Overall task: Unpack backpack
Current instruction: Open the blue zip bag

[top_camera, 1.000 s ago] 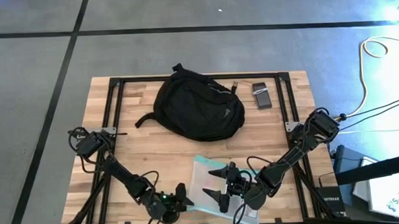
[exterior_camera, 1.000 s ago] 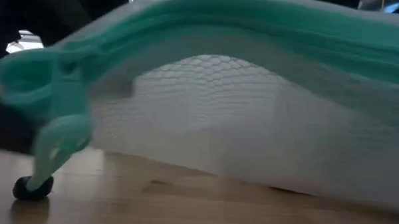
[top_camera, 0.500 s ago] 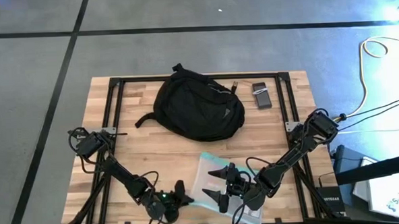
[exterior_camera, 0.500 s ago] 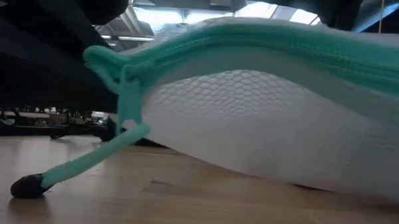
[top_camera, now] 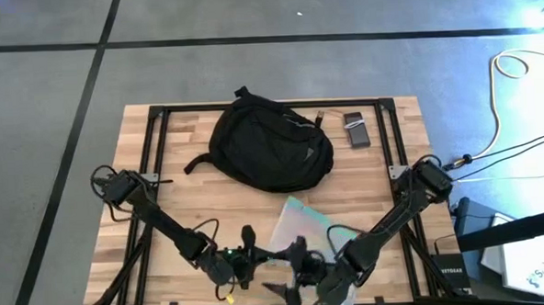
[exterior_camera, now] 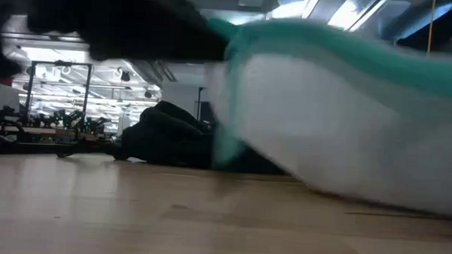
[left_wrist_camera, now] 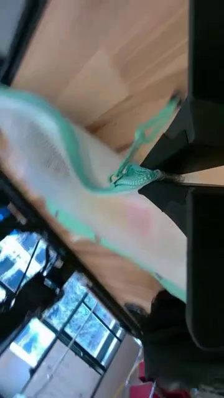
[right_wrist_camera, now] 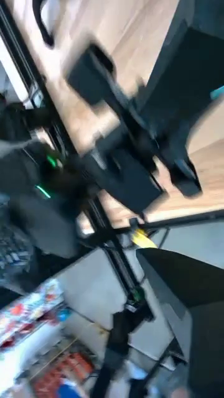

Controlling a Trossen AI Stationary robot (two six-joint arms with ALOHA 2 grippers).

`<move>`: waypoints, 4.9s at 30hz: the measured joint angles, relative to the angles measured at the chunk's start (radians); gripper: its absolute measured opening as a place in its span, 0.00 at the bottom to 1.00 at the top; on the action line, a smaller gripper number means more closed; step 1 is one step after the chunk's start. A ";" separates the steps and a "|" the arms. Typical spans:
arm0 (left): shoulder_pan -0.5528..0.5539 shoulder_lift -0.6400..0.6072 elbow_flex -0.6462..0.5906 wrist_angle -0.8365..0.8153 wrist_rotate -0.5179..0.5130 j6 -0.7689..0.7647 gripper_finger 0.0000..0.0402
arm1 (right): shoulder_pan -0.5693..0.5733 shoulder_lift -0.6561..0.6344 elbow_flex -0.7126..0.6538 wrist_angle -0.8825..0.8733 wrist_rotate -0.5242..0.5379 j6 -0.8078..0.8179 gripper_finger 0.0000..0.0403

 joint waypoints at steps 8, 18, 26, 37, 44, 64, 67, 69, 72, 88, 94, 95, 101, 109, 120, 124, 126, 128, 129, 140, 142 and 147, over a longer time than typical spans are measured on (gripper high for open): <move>0.006 -0.067 0.000 -0.029 0.000 0.016 0.00 | 0.009 0.213 0.177 -0.117 -0.068 0.181 0.83; 0.001 -0.067 0.000 -0.051 -0.015 0.017 0.00 | 0.101 0.274 0.184 -0.273 0.057 0.493 0.83; 0.001 -0.067 0.000 -0.046 -0.017 0.018 0.00 | 0.060 0.289 0.184 -0.372 0.014 0.582 0.83; 0.002 -0.067 0.006 -0.051 -0.028 -0.010 0.00 | -0.028 0.289 0.185 -0.495 0.092 0.663 0.83; -0.006 -0.067 0.007 -0.049 -0.027 0.007 0.00 | -0.036 0.267 0.185 -0.605 0.090 0.637 0.76; -0.019 -0.069 0.031 -0.044 -0.031 0.020 0.00 | -0.002 0.219 0.184 -0.878 0.248 0.690 0.45; -0.021 -0.069 0.038 -0.048 -0.029 0.034 0.00 | -0.002 0.219 0.184 -0.832 0.245 0.684 0.45; -0.023 -0.069 0.041 -0.045 -0.025 0.040 0.00 | -0.003 0.219 0.184 -0.802 0.239 0.662 0.45; -0.023 -0.069 0.041 -0.045 -0.022 0.042 0.00 | -0.002 0.219 0.183 -0.777 0.247 0.634 0.45; -0.023 -0.069 0.041 -0.049 -0.022 0.050 0.00 | 0.005 0.216 0.183 -0.759 0.213 0.591 0.02; -0.023 -0.069 0.041 -0.051 -0.022 0.050 0.00 | 0.043 0.215 0.183 -0.773 0.219 0.650 0.01; -0.023 -0.069 0.041 -0.051 -0.021 0.049 0.00 | 0.052 0.215 0.183 -0.784 0.226 0.671 0.01; -0.022 -0.069 0.041 -0.051 -0.022 0.049 0.00 | 0.105 0.214 0.184 -0.903 0.255 0.846 0.00; -0.022 -0.069 0.041 -0.051 -0.023 0.049 0.00 | 0.169 0.214 0.184 -1.082 0.256 1.084 0.00; -0.022 -0.069 0.041 -0.050 -0.022 0.049 0.00 | 0.236 0.214 0.184 -1.139 0.160 1.232 0.00; -0.022 -0.069 0.041 -0.049 -0.022 0.049 0.00 | 0.255 0.214 0.184 -1.169 0.109 1.293 0.00; -0.022 -0.069 0.041 -0.049 -0.022 0.049 0.00 | 0.265 0.214 0.184 -1.193 0.076 1.323 0.00; -0.022 -0.069 0.041 -0.049 -0.022 0.049 0.00 | 0.277 0.214 0.184 -1.221 0.053 1.358 0.00; -0.022 -0.069 0.041 -0.049 -0.023 0.049 0.00 | 0.283 0.214 0.184 -1.234 0.047 1.374 0.00; -0.022 -0.068 0.040 -0.048 -0.029 0.049 0.00 | 0.338 0.209 0.184 -1.346 -0.090 1.479 0.00; -0.023 -0.069 0.040 -0.048 -0.028 0.049 0.00 | 0.338 0.195 0.184 -1.362 -0.147 1.479 0.00; -0.022 -0.068 0.040 -0.049 -0.027 0.045 0.00 | 0.333 0.170 0.184 -1.444 -0.243 1.486 0.00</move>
